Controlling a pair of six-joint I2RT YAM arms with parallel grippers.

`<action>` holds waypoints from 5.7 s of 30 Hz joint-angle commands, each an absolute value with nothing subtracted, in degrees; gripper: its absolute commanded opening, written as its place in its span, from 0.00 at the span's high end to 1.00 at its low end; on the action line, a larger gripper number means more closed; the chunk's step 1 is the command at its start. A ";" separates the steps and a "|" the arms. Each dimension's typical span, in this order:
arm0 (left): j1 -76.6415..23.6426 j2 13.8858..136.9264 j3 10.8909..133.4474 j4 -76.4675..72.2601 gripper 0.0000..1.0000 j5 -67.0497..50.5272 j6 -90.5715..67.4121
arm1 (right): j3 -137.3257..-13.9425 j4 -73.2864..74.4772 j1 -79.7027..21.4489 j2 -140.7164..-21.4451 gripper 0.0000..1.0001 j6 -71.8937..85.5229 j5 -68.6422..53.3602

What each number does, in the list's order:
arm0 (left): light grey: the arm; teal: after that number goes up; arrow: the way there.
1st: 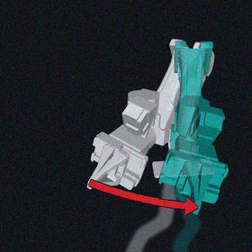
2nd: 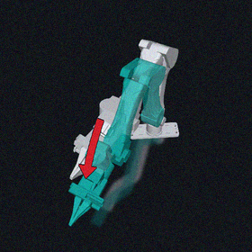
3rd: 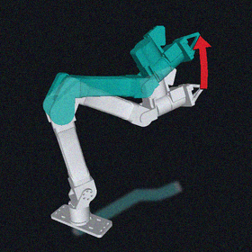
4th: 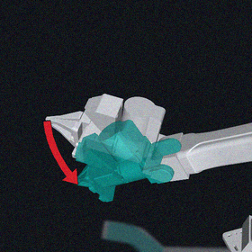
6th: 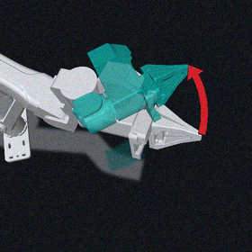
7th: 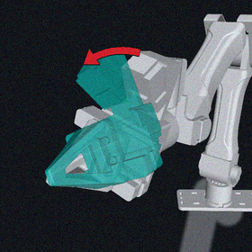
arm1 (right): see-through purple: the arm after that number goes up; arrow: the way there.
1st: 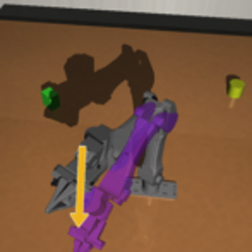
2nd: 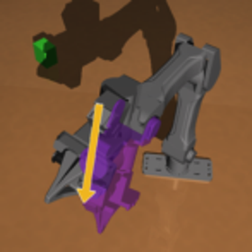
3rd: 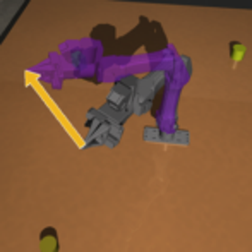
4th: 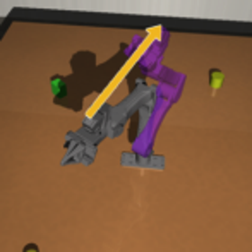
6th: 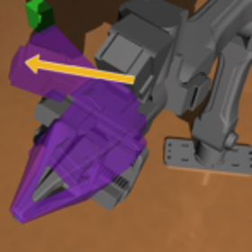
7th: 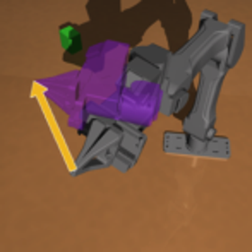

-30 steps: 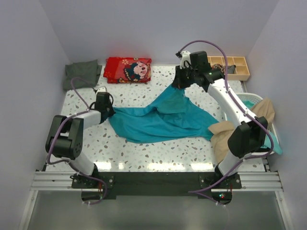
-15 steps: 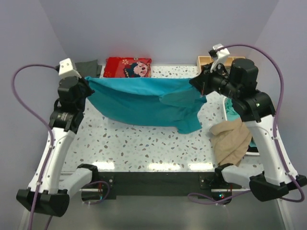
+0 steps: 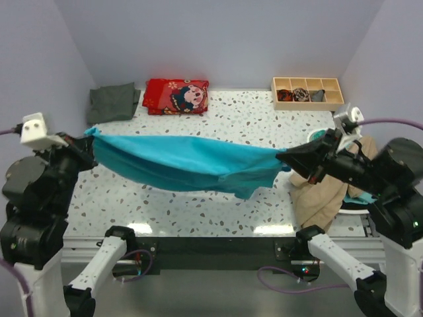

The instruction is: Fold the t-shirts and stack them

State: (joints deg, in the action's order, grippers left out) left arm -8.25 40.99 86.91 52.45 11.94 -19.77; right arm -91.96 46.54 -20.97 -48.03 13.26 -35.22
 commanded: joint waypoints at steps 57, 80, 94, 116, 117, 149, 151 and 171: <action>-2.37 112.59 78.05 10.11 1.00 26.63 -14.15 | -102.14 28.56 -10.02 -123.40 1.00 12.39 -14.15; -2.55 90.53 57.22 6.25 0.89 13.98 -22.76 | -93.25 33.84 -9.93 -109.07 1.00 13.36 -20.02; -2.55 85.71 53.45 12.48 0.43 17.14 -26.19 | -92.21 38.85 -10.02 -106.27 0.73 12.92 -11.01; -3.96 81.91 45.60 -3.25 0.37 2.90 -27.25 | -85.24 28.92 -11.77 -111.26 0.65 16.43 -23.37; -3.96 82.70 46.31 -3.43 0.37 3.60 -27.16 | -86.30 29.26 -12.04 -112.05 0.65 16.44 -23.64; -3.87 93.17 48.52 -1.41 1.00 9.76 -35.68 | -89.12 32.07 -13.71 -120.32 0.66 16.08 -23.30; -4.04 91.06 45.89 -1.49 0.99 9.49 -35.86 | -87.55 32.17 -13.80 -120.59 0.66 16.17 -22.33; -3.96 70.76 36.11 6.77 0.45 6.06 -39.73 | -86.66 34.63 -13.71 -120.24 0.70 15.65 -18.10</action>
